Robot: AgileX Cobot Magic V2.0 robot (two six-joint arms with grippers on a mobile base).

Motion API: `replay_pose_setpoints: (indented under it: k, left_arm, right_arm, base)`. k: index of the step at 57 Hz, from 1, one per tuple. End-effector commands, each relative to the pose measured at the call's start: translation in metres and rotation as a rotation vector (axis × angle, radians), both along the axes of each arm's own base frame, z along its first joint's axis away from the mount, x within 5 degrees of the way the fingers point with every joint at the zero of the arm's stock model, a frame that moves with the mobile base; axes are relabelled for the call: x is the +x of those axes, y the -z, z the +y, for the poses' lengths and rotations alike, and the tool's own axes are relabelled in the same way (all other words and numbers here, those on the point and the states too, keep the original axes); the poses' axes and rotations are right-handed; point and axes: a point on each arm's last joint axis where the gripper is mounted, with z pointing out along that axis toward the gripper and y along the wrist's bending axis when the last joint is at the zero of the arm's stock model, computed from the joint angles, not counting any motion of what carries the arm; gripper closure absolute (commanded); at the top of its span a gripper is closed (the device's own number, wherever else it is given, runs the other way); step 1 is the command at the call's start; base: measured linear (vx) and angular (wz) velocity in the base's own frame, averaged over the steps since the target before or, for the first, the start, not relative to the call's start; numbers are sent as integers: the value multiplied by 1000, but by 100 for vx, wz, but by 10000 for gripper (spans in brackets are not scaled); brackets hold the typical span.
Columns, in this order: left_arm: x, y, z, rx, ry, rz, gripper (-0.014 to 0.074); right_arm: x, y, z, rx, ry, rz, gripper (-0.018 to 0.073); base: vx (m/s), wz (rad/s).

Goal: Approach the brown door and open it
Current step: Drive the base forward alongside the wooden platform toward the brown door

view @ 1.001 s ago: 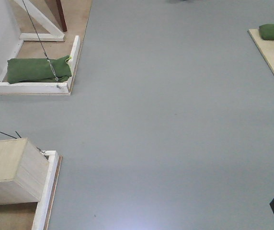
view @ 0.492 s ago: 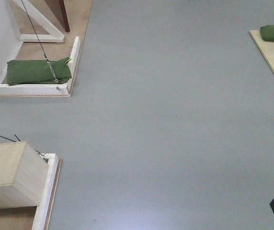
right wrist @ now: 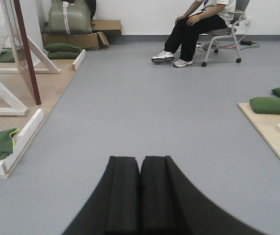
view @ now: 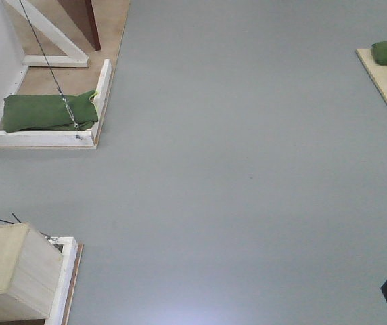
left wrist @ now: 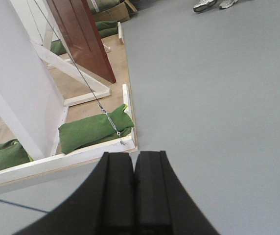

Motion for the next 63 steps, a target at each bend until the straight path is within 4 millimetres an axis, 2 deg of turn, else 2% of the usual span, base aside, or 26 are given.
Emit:
replay_pose_setpoints:
  k: [1,63]
  left_arm:
    - [0,-14,0,-20,-3,-115,603]
    - [0,-14,0,-20,-3,-111,603]
  right_arm:
    - [0,-6,0,-9,3,-92,559]
    - [0,-6,0,-9,3,-90,559]
  base:
    - [25,1]
    - [35,3]
